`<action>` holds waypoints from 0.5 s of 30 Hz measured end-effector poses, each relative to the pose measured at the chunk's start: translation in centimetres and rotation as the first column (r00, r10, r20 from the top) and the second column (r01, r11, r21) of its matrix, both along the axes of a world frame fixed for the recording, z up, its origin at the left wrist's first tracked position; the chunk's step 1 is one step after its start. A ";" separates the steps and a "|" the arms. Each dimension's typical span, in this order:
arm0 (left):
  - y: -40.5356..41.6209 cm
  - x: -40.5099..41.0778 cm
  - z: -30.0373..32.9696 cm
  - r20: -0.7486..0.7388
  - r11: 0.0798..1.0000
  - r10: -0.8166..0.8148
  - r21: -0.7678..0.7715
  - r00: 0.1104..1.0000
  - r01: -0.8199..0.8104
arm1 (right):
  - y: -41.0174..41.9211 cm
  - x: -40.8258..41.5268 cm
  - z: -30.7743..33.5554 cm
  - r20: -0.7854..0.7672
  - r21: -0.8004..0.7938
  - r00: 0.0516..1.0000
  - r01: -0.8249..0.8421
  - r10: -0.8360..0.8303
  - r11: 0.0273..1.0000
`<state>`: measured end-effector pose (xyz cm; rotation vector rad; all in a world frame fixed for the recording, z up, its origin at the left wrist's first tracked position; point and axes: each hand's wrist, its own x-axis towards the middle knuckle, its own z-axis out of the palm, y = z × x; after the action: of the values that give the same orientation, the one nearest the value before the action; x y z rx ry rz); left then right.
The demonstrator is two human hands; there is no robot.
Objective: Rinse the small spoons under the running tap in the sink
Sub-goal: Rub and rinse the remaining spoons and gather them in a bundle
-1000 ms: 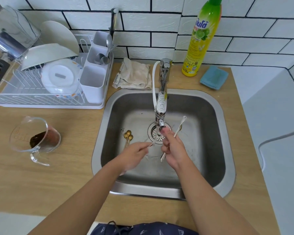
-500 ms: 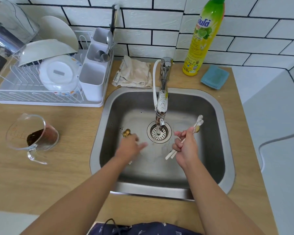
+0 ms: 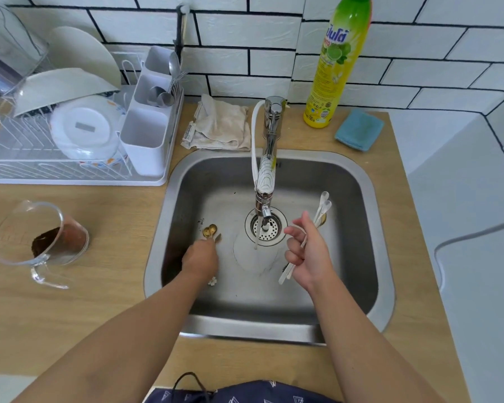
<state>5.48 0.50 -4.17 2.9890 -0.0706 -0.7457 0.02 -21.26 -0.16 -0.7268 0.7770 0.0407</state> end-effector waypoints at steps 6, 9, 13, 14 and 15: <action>-2.2 -1.2 1.9 -0.024 0.882 0.050 -0.469 0.998 -0.056 | 1.1 0.2 -0.7 -0.109 -0.161 0.992 -0.080 0.063 0.984; -3.3 -2.8 2.5 -0.162 0.720 0.219 -0.638 0.962 -0.271 | 1.9 0.3 -1.1 -0.153 -0.187 0.980 -0.154 0.126 0.970; -4.2 -3.8 3.0 -0.225 0.616 0.260 -0.710 0.939 -0.341 | 2.9 0.3 -1.4 -0.210 -0.287 0.954 -0.270 0.215 0.919; -4.4 -3.9 3.2 -0.215 0.617 0.250 -0.716 0.944 -0.326 | 3.2 0.2 -1.4 -0.210 -0.300 0.949 -0.292 0.236 0.908; -4.6 -4.0 3.4 -0.206 0.618 0.243 -0.720 0.948 -0.315 | 3.4 0.2 -1.6 -0.204 -0.308 0.944 -0.312 0.258 0.899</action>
<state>1.47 -4.07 -0.82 2.0951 0.0807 -0.6053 0.26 -17.91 -1.71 -1.1742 0.8330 0.2398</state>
